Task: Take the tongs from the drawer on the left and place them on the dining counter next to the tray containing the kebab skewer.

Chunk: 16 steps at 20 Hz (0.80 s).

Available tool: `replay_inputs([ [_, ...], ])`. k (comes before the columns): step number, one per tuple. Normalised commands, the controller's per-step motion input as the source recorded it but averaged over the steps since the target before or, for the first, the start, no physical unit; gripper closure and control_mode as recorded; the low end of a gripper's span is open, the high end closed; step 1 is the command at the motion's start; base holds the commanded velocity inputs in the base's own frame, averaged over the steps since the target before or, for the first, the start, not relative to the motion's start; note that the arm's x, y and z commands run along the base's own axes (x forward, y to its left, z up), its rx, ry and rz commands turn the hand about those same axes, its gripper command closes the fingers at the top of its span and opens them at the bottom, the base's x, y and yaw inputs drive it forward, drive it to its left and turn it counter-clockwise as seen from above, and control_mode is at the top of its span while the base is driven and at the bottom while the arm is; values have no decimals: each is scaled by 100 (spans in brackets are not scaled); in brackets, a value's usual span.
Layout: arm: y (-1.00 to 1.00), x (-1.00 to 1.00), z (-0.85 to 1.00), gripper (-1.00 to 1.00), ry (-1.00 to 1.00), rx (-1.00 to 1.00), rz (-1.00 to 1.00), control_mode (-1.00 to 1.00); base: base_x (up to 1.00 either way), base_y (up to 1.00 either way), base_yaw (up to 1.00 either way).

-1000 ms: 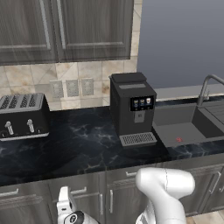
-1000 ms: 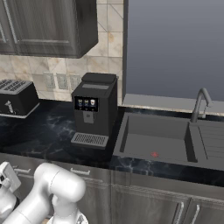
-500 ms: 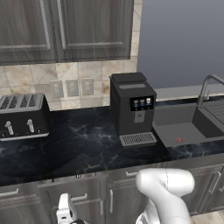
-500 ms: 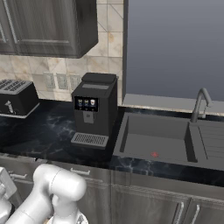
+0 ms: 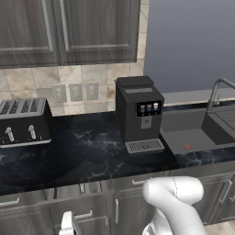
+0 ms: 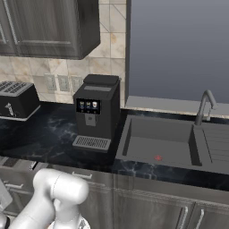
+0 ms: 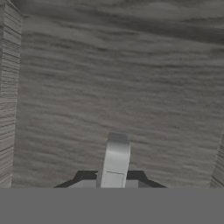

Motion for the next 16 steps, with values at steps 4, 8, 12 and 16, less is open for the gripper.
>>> replay_inputs([
  [4,0,-33,0,100,1,0,0,-100,0,0,0],
  [8,0,-33,0,100,1,0,0,-100,0,0,0],
  [12,0,-31,0,100,2,0,0,-100,0,0,0],
  [16,0,-31,0,100,3,0,0,-100,0,0,0],
])
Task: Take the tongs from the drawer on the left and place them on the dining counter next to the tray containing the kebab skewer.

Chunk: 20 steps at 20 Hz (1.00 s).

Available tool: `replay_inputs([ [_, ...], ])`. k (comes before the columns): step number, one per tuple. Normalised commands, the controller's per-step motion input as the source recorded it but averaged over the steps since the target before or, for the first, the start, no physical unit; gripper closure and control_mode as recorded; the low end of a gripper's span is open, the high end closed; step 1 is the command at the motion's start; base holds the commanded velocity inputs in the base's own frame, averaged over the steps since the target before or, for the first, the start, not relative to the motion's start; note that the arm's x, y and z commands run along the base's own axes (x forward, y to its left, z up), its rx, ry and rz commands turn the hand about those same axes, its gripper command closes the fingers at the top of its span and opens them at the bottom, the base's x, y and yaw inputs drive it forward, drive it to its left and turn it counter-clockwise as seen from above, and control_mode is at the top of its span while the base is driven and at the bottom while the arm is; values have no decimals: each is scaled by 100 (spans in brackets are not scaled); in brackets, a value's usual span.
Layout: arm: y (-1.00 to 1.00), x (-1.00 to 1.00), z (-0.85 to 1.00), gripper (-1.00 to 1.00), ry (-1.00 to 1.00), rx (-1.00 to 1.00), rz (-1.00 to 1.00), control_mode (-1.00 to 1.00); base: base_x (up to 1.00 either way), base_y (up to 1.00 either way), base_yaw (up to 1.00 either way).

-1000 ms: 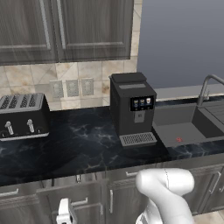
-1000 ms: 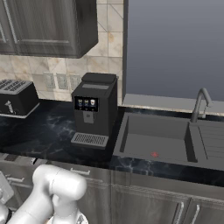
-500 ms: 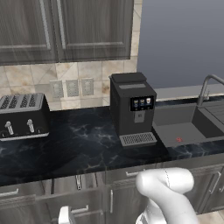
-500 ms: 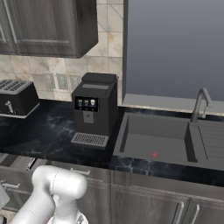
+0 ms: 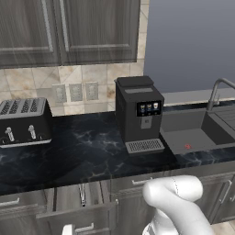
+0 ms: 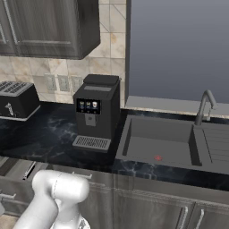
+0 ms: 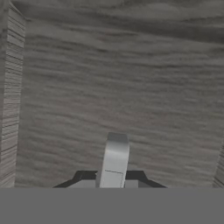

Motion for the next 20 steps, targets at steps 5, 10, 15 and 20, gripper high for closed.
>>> replay_inputs([
  [5,0,-30,0,100,3,0,0,-100,0,0,0],
  [10,0,-16,0,100,2,0,0,-100,0,0,0],
  [15,0,0,0,-100,0,0,0,-100,0,0,0],
  [20,0,0,0,-100,0,0,0,-100,0,0,0],
])
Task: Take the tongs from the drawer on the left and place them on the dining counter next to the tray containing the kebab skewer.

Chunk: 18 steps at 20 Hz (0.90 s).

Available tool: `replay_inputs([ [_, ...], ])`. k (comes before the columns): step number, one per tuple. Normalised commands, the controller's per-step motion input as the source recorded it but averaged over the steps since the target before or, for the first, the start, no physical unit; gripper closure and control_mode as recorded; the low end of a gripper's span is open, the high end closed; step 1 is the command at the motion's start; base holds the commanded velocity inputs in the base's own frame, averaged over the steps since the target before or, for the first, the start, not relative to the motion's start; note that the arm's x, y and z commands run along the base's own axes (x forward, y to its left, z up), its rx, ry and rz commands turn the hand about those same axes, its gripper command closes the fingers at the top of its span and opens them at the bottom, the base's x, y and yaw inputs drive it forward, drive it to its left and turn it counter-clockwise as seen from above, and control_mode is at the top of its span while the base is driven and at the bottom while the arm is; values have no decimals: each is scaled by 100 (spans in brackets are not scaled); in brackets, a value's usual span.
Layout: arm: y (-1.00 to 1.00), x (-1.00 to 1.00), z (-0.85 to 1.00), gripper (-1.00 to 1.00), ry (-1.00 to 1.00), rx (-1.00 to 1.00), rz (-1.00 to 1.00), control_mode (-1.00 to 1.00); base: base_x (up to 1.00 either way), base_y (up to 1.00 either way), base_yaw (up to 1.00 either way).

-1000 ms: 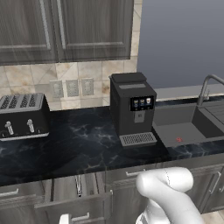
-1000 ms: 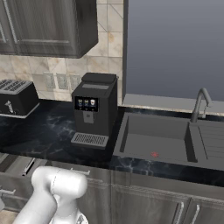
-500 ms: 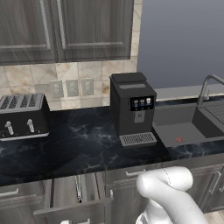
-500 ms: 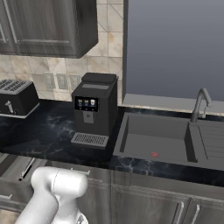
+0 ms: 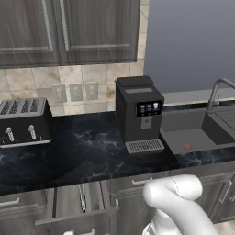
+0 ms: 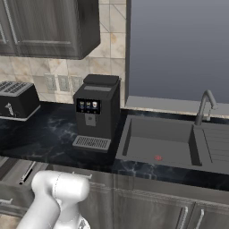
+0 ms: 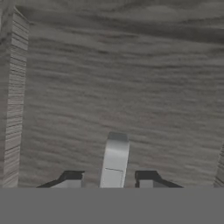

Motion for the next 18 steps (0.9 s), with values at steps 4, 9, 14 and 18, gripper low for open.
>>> replay_inputs([
  [4,0,-2,0,-100,0,0,0,-100,0,0,0],
  [9,0,-26,7,-100,-6,0,0,-100,0,0,0],
  [14,0,-50,44,-100,-14,2,-1,-100,0,0,0],
  [18,0,-40,65,-100,-8,7,-2,-100,0,0,0],
])
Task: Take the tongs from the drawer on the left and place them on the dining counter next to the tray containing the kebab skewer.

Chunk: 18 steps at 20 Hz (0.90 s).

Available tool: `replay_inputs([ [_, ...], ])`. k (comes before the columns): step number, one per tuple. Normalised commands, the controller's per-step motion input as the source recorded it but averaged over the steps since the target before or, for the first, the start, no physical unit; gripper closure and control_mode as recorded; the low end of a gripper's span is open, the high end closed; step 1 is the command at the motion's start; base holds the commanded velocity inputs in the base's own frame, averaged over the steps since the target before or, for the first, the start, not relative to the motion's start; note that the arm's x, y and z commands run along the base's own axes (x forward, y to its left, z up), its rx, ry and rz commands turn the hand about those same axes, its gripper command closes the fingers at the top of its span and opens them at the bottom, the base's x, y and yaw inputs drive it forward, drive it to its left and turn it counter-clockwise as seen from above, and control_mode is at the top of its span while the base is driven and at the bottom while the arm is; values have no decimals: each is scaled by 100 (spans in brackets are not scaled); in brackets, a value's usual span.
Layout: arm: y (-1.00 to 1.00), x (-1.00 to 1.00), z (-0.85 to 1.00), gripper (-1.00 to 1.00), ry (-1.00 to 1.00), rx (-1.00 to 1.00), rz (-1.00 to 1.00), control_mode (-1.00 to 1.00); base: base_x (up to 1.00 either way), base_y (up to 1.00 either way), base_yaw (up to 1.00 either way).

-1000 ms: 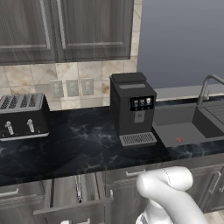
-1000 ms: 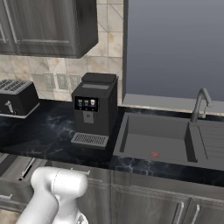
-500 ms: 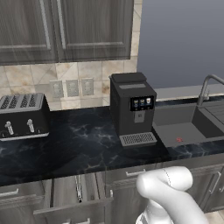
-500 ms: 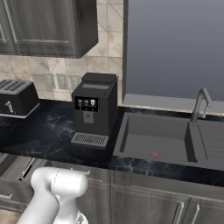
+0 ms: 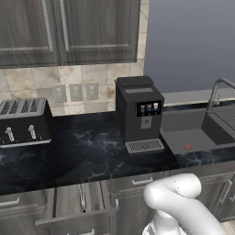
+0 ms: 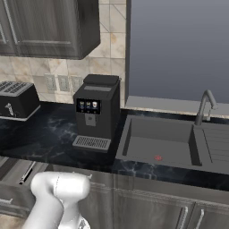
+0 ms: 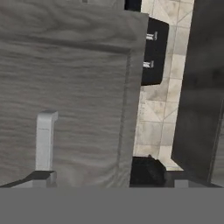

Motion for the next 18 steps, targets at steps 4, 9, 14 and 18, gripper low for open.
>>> replay_inputs([
  [4,0,-16,56,-100,0,13,-2,-100,0,0,0],
  [9,-9,-12,50,-100,0,17,-2,-100,0,0,0],
  [14,-26,0,27,-100,0,25,0,-100,0,0,0],
  [18,-21,0,15,-100,0,26,0,-100,0,0,0],
])
